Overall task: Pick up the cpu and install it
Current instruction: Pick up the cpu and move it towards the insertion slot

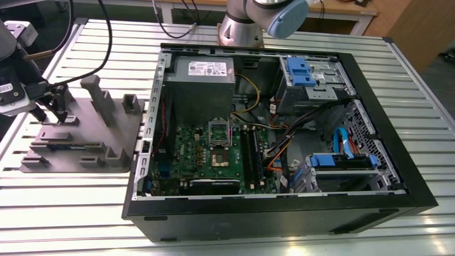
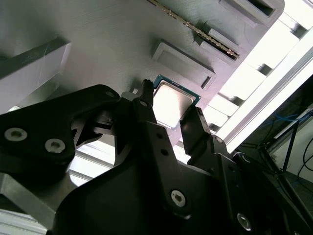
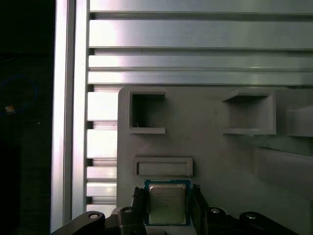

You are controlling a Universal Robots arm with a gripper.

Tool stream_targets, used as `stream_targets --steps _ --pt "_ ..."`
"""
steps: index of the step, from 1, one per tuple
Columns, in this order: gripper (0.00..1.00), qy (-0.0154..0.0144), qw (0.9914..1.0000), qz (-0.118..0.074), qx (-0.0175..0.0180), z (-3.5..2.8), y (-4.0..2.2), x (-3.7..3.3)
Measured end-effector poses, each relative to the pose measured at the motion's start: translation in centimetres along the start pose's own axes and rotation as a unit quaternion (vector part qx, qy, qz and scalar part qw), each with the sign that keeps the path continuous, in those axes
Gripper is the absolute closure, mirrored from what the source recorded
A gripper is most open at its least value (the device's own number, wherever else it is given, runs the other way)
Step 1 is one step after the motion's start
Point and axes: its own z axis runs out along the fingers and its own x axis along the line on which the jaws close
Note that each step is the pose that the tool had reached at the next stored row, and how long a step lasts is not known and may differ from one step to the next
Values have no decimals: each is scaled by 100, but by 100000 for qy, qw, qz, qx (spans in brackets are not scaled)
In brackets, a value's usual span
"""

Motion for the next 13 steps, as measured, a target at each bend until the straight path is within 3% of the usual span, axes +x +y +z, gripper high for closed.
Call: stream_targets --steps 10,11,13 --pt "53 7 100000 2 5 -28 1 0" --pt "53 5 100000 1 3 -78 4 0" --pt "53 1 100000 0 0 -101 5 -1"
